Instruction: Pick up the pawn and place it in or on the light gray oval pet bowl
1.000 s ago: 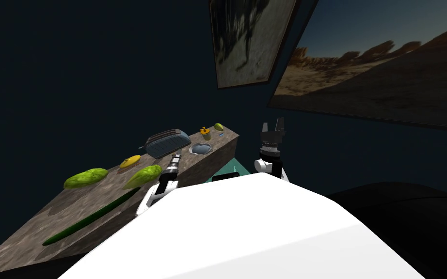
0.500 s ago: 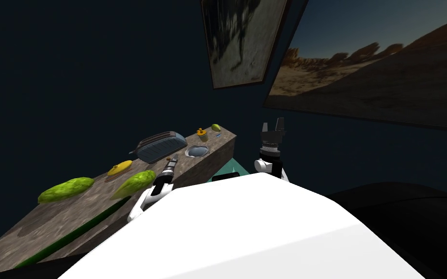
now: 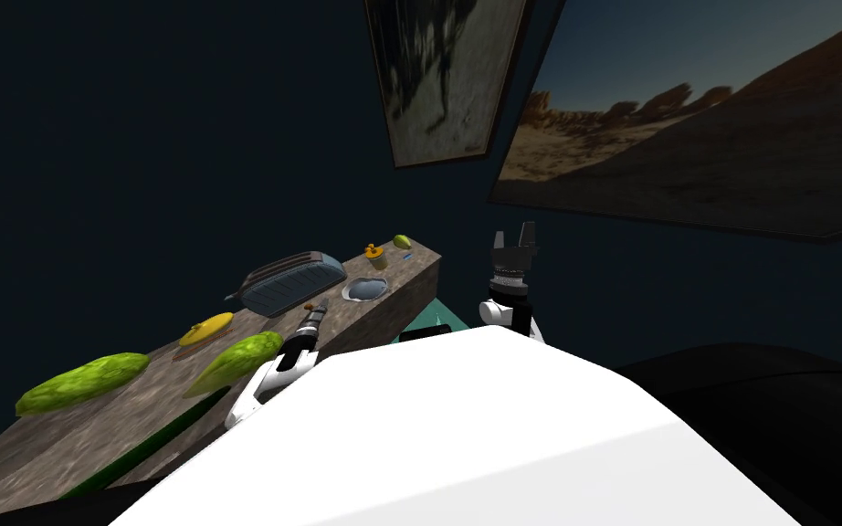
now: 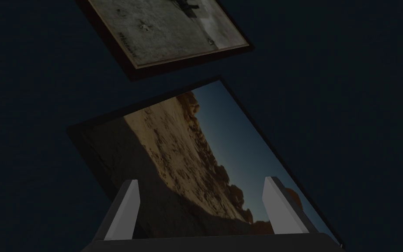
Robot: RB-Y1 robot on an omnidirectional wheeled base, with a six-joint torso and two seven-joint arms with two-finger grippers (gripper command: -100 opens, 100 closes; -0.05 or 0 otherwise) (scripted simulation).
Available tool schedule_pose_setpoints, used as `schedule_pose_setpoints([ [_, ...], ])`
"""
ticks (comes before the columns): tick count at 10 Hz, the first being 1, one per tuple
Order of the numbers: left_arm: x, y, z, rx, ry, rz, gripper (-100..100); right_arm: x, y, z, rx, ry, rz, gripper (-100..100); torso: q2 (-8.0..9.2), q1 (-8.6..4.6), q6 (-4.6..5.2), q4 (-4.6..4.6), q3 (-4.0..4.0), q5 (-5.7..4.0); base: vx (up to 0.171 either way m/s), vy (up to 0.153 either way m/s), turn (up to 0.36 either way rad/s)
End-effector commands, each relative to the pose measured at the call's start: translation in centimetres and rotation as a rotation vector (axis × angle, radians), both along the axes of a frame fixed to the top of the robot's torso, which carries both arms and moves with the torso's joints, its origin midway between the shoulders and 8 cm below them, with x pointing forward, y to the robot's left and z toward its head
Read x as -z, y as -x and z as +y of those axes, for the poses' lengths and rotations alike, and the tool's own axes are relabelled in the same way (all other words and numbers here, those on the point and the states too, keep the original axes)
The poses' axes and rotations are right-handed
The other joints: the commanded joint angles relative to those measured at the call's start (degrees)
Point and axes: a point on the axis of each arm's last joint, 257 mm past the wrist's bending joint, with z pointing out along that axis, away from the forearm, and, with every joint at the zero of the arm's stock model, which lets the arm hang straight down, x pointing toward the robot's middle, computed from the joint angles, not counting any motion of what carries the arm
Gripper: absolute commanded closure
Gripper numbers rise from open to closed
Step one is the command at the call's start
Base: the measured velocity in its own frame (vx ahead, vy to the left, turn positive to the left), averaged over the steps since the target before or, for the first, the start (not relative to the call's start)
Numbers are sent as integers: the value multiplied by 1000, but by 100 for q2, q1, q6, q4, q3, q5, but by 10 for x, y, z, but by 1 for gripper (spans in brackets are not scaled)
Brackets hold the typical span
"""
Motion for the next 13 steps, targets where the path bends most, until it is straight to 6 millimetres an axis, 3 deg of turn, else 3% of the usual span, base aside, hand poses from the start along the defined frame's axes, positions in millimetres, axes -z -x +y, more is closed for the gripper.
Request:
schedule_pose_setpoints([
  [1, 8, 10, 21, -39, -20, 46, -100, 0, 0, 0, 0, 0, 0, 0, 0, 0, 0, 0, 0, 0, 16, -15, -95],
  [4, 22, 30, 55, -102, -52, 117, -100, 0, 0, 0, 0, 0, 0, 0, -2, 0, 1, 0, -1, 0, 20, -10, -73],
  [5, 22, 30, 55, -102, -52, 117, -100, 0, 0, 0, 0, 0, 0, 0, -2, 0, -1, 0, -1, 0, 12, -2, -11],
  [9, 34, 53, 90, -173, -78, 187, -100, 0, 0, 0, 0, 0, 0, 0, -3, 5, 0, 0, -2, 1, 25, 4, -59],
  [10, 31, 52, 84, -161, -75, 176, -100, 0, 0, 0, 0, 0, 0, 0, -9, 7, -1, -2, -5, 2, 20, 8, -9],
  [11, 32, 53, 85, -164, -76, 179, 0, 0, 0, 0, 0, 0, 0, 0, -3, 5, -1, -1, -2, 2, 0, 0, 0],
  [12, 37, 52, 86, -165, -76, 178, -100, 0, 0, 0, 0, 0, 0, 0, 2, 3, -1, 0, 1, 1, 63, 39, -12],
  [13, 35, 53, 86, -165, -75, 179, -100, 0, 0, 0, 0, 0, 0, 0, -14, 15, 0, -2, -7, 3, 40, 25, -8],
])
